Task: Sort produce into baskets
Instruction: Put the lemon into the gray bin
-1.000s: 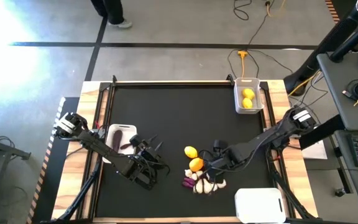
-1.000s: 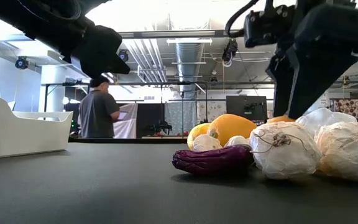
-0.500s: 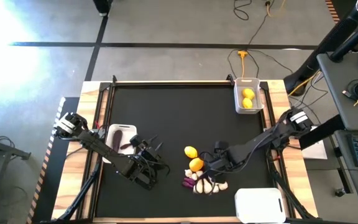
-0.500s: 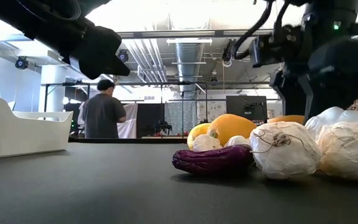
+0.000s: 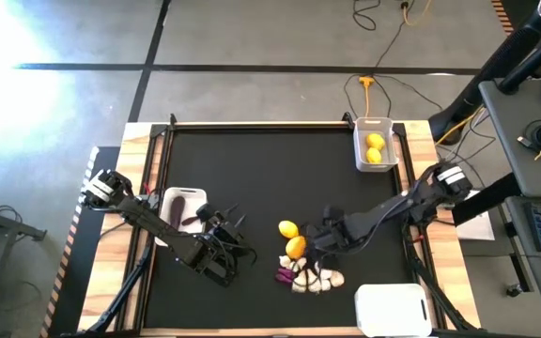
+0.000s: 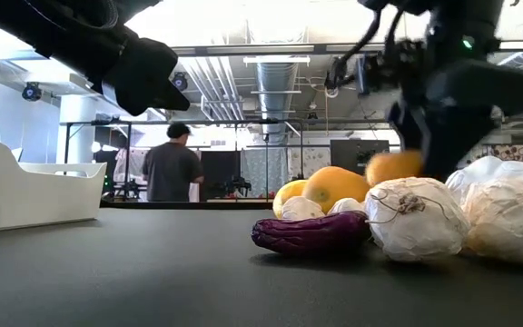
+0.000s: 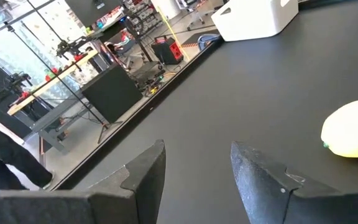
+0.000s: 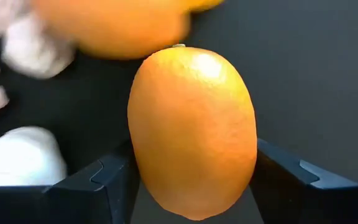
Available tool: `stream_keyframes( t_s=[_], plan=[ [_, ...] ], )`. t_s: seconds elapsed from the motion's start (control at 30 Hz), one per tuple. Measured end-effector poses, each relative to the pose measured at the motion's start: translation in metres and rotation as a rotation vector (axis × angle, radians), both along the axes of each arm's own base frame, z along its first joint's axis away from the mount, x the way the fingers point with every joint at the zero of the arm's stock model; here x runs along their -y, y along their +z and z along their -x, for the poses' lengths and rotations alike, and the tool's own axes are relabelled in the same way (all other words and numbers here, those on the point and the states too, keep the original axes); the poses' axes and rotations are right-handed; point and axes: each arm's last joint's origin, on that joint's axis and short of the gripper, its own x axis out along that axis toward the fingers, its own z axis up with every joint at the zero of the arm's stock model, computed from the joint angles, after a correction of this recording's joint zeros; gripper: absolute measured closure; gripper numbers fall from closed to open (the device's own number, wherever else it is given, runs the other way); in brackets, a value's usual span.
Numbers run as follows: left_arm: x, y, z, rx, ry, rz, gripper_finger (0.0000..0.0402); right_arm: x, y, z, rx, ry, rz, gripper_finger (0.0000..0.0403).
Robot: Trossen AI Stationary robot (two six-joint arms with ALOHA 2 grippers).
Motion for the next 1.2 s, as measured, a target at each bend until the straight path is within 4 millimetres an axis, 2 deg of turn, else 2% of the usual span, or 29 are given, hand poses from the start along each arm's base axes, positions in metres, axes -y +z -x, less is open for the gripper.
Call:
stream_keyframes(
  t_s=[0.1,0.27,0.47,0.67,0.9,1.07,1.2],
  plan=[
    [0.0,0.0,0.0,0.0,0.0,0.0,0.0235,0.026,0.023,0.011,-0.002,-0.076,0.097,0.0162],
    [0.0,0.0,0.0,0.001,0.0,-0.001,0.0235,0.089,0.065,0.044,-0.016,-0.339,0.251,0.0163],
    [0.0,0.0,0.0,0.004,0.001,-0.005,0.0235,0.173,0.09,0.092,-0.06,-0.736,0.323,0.0164],
    [0.0,0.0,0.0,0.003,0.001,-0.005,0.0235,0.236,0.08,0.127,-0.075,-1.06,0.301,0.0167],
    [0.0,0.0,0.0,0.001,0.0,-0.002,0.0235,0.286,0.056,0.136,0.045,-1.229,0.206,0.0162],
    [0.0,-0.001,0.0,-0.012,-0.004,0.015,0.0235,0.309,0.036,0.137,0.023,-1.305,0.2,0.0164],
    [0.0,-0.001,0.0,-0.02,-0.007,0.011,0.0235,0.317,0.023,0.134,-0.017,-1.319,0.189,0.0154]
  ],
)
